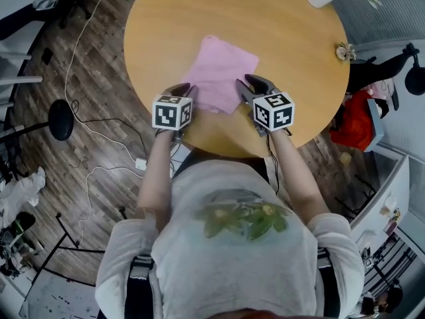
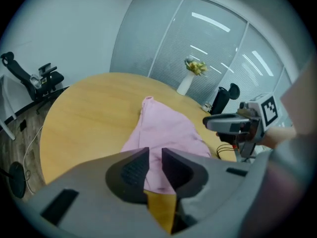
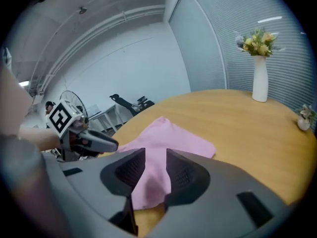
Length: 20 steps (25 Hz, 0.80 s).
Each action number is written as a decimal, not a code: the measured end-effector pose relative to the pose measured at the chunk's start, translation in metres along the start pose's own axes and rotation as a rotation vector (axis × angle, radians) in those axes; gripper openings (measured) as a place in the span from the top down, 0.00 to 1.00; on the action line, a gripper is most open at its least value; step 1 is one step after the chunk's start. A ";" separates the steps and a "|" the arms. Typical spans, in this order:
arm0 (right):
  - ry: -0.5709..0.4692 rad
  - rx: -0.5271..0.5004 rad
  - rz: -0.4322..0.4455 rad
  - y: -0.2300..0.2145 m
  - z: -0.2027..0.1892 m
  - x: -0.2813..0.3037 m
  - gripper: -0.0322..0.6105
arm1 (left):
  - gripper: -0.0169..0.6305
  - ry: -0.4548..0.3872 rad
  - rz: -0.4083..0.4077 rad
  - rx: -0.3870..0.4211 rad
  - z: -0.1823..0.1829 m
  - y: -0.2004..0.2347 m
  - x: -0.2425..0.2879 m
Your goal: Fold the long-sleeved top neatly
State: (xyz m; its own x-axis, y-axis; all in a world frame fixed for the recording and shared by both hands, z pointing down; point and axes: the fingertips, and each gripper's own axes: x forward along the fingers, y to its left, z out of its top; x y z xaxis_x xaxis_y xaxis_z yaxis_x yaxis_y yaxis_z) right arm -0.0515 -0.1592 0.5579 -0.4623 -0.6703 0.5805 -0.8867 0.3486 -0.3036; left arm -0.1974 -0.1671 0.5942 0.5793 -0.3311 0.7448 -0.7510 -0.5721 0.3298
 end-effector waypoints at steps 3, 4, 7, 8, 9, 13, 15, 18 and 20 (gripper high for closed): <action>0.087 -0.031 0.026 0.033 -0.042 0.001 0.78 | 0.86 0.040 -0.018 0.047 -0.016 -0.012 0.002; 0.128 -0.032 0.023 0.038 -0.057 0.004 0.78 | 0.86 0.057 -0.016 0.058 -0.023 -0.014 0.005; 0.198 -0.028 -0.024 0.039 -0.092 0.010 0.78 | 0.86 0.121 0.004 0.106 -0.046 -0.013 0.017; 0.192 -0.034 -0.039 0.038 -0.097 0.011 0.78 | 0.86 0.136 0.010 0.122 -0.053 -0.013 0.021; 0.182 -0.042 -0.048 0.037 -0.098 0.011 0.78 | 0.85 0.140 0.014 0.134 -0.057 -0.013 0.023; 0.188 -0.060 -0.030 0.037 -0.094 0.013 0.78 | 0.85 0.111 0.031 0.145 -0.055 -0.012 0.023; 0.179 -0.039 -0.001 0.040 -0.088 0.007 0.78 | 0.85 0.080 0.032 0.136 -0.049 -0.015 0.017; 0.118 -0.011 0.022 0.045 -0.068 -0.006 0.74 | 0.85 0.001 0.030 0.133 -0.030 -0.022 0.001; 0.064 -0.004 0.020 0.048 -0.053 -0.017 0.74 | 0.85 -0.057 0.028 0.135 -0.017 -0.030 -0.012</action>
State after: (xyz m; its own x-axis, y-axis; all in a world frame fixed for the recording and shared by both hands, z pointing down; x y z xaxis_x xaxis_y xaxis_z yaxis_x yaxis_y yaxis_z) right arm -0.0861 -0.0966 0.5742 -0.4788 -0.6200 0.6216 -0.8773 0.3639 -0.3128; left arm -0.1867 -0.1333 0.5853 0.5788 -0.3882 0.7171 -0.7199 -0.6564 0.2257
